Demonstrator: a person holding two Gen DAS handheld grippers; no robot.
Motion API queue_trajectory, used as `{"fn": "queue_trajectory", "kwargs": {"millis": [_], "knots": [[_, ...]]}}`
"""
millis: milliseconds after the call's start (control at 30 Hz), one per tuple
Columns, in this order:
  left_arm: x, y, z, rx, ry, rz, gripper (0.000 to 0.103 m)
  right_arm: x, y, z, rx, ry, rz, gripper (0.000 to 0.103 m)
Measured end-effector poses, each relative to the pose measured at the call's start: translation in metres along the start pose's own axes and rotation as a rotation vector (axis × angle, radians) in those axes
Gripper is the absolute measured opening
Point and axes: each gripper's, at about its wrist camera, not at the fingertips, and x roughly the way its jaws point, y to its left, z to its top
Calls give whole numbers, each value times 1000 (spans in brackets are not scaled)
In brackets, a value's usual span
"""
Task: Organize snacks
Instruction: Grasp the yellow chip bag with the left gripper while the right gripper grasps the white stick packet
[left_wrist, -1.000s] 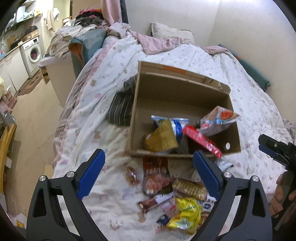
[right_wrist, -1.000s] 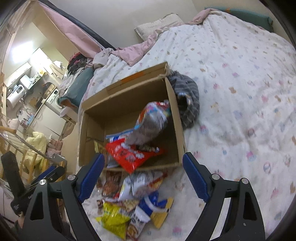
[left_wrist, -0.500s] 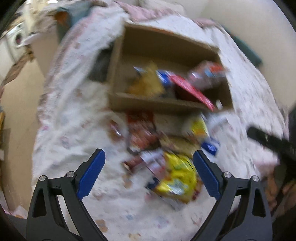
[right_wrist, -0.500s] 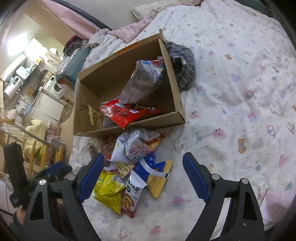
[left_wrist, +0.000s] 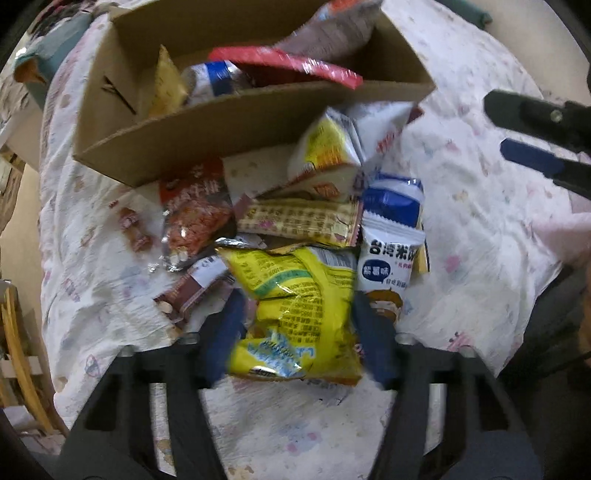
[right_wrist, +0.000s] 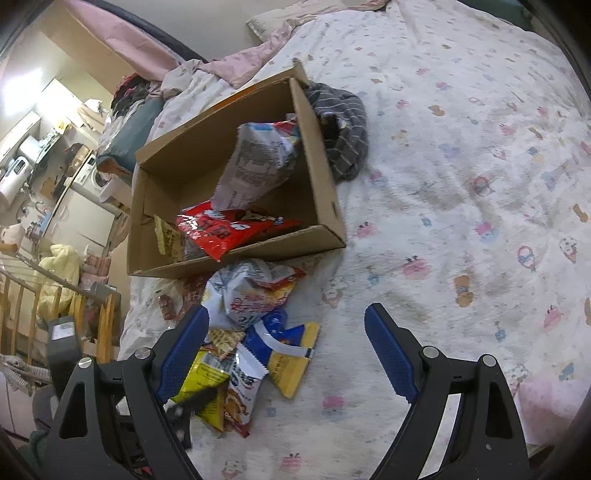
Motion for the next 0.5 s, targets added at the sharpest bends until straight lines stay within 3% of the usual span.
{"fn": "queue_trajectory", "kwargs": {"millis": [33, 167, 267, 367, 500], "knots": [[-2, 0, 0, 1, -11, 8, 40, 0, -2, -1, 4, 3, -1, 89], [-15, 8, -2, -28, -7, -44, 37, 3, -5, -6, 20, 55, 31, 89], [-29, 21, -4, -61, -18, -54, 36, 17, -6, -17, 62, 152, 69, 89], [-52, 39, -3, -97, -88, -14, 36, 40, -4, -34, 113, 285, 111, 88], [-69, 68, -3, -182, -151, 8, 36, 61, 8, -51, 127, 386, 166, 67]]}}
